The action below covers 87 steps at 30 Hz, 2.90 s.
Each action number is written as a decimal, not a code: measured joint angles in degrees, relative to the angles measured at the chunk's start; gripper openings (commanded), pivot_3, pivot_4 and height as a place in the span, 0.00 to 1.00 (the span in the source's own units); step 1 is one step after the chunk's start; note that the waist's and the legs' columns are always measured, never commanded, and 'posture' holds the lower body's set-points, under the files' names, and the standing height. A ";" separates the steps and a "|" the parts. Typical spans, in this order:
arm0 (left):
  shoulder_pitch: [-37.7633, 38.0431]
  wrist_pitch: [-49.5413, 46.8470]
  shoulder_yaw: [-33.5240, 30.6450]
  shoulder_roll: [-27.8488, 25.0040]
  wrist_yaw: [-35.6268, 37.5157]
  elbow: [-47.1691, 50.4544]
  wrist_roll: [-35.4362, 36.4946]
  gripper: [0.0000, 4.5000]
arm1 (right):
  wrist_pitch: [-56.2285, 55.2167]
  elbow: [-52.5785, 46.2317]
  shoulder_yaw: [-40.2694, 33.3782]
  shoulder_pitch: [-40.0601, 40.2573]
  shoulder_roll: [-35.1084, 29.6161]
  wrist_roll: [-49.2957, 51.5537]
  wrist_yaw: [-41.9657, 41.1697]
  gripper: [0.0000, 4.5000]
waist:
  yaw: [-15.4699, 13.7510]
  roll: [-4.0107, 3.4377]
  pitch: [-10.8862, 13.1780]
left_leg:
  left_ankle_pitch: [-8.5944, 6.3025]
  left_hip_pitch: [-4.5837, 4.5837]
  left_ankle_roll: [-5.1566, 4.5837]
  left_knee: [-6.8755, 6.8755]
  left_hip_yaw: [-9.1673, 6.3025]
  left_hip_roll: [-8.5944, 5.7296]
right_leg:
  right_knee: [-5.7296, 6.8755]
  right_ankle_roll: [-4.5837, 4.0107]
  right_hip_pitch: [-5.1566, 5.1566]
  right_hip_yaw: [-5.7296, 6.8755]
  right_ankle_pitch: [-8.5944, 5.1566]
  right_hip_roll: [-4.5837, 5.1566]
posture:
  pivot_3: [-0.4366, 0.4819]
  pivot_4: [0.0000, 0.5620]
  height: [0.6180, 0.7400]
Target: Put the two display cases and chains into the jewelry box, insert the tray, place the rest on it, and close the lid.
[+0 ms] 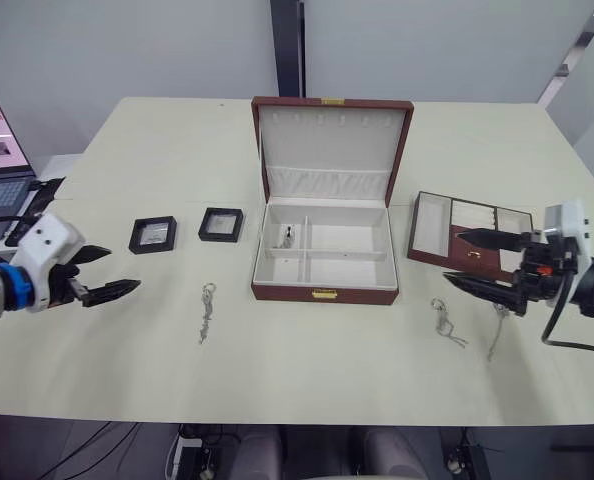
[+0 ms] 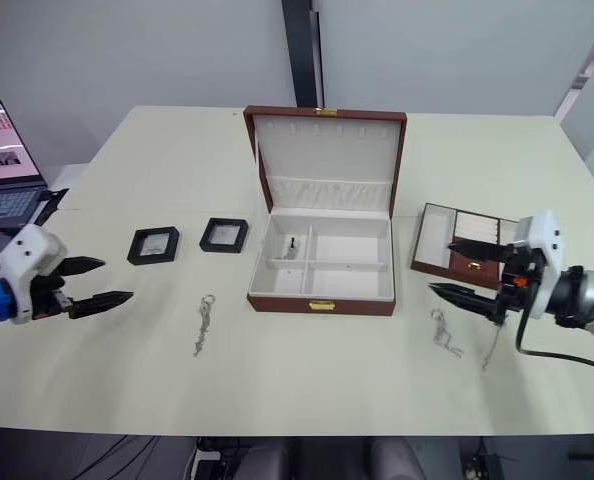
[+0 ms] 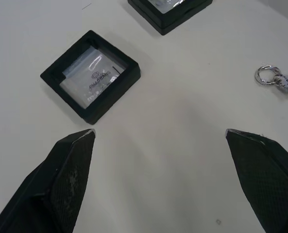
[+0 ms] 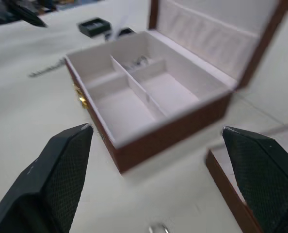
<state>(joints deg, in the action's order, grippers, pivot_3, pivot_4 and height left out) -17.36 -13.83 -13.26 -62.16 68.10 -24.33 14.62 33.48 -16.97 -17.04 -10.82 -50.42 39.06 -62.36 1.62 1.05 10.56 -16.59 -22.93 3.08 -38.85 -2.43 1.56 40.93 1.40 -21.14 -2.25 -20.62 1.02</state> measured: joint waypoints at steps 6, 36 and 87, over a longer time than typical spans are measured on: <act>-18.97 9.92 12.15 1.22 6.99 -17.61 -9.00 0.99 | 4.10 -9.43 4.71 -4.13 3.81 3.82 6.07 1.00 | 0.01 0.06 0.02 | 0.00 -0.06 -0.01 -0.06 0.03 -0.02 | 0.04 0.00 -0.07 0.02 0.00 -0.15 | 0.48 0.27 1.00; -38.25 24.29 21.13 10.84 -0.02 -48.08 -24.39 0.95 | 6.36 -16.71 6.09 -1.93 4.36 7.40 13.99 1.00 | 0.16 0.10 -0.01 | 0.01 -0.04 -0.01 -0.12 0.01 -0.03 | 0.18 0.00 -0.11 0.04 0.00 0.00 | 0.48 0.27 1.00; -28.70 -14.55 19.33 5.48 18.98 14.70 -8.03 0.00 | 5.67 -15.77 -2.35 3.89 0.50 7.19 13.94 1.00 | 0.23 0.12 0.00 | 0.02 -0.07 -0.01 -0.14 -0.04 0.02 | 0.15 0.00 -0.05 -0.06 0.00 -0.19 | 0.48 0.27 1.00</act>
<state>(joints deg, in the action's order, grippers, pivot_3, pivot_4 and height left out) -46.06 -28.38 6.08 -56.69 87.08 -9.64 6.59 39.15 -32.75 -19.39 -6.93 -49.92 46.25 -48.41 1.85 1.18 10.55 -16.57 -23.00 3.07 -38.99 -2.46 1.58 41.08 1.40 -21.19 -2.32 -20.61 0.83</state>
